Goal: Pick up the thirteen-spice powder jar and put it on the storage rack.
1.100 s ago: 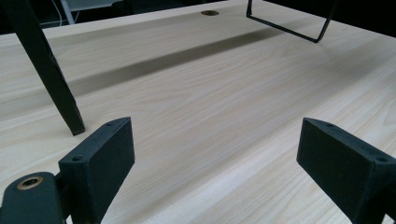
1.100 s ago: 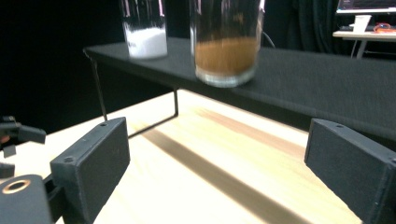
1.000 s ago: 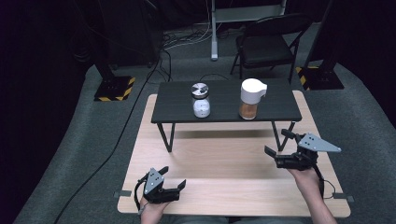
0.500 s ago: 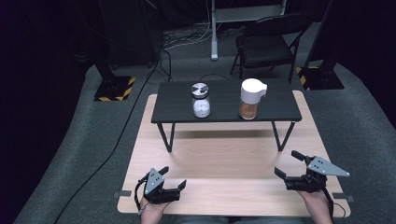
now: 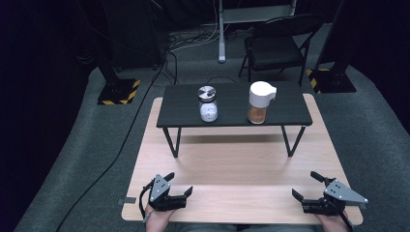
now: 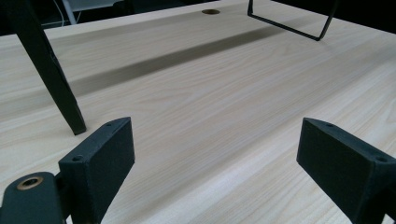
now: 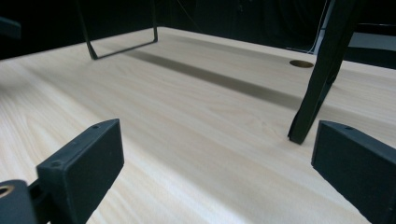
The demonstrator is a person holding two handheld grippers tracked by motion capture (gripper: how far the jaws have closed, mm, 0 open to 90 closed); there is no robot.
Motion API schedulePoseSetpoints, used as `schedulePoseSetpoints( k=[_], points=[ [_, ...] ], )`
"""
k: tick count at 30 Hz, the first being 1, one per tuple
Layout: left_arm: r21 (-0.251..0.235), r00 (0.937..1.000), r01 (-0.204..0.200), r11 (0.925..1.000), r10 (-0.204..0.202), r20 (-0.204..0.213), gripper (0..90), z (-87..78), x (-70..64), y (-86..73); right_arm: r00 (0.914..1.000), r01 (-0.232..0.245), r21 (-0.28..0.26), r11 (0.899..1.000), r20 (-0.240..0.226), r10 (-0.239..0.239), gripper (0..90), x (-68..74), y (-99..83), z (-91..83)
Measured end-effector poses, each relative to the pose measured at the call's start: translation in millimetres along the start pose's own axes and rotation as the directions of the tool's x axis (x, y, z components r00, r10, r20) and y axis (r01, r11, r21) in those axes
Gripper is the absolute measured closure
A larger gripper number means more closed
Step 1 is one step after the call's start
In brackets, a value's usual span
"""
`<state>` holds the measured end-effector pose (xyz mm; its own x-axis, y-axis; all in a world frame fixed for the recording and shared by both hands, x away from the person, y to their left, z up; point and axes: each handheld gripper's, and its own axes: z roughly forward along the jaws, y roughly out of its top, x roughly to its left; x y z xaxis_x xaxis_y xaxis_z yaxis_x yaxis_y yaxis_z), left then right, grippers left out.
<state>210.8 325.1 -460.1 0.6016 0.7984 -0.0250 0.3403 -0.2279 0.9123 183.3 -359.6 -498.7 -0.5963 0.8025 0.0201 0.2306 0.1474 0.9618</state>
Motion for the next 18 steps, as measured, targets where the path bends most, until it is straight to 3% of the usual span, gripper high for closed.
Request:
schedulePoseSetpoints(
  k=[4, 10, 18],
  points=[
    [0.003, 1.0000, -0.005, 1.0000, 0.005, 0.003, 10.6, 0.9, -0.3, 0.5, 0.9999, 0.008, 0.002, 1.000, 0.011, -0.008, 1.6, 2.0, -1.0, -2.7],
    [0.000, 1.0000, -0.001, 1.0000, 0.001, 0.005, 10.6, 0.6, -0.1, 0.2, 0.9992, -0.037, -0.008, 0.999, 0.017, 0.037, 1.9, -4.3, -6.6, -5.6],
    [0.003, 1.0000, -0.004, 1.0000, 0.004, 0.009, 10.6, 2.0, -0.1, 0.9, 0.9985, -0.052, -0.018, 0.998, 0.015, 0.052, 2.2, -6.4, -8.2, -7.7]
  ],
)
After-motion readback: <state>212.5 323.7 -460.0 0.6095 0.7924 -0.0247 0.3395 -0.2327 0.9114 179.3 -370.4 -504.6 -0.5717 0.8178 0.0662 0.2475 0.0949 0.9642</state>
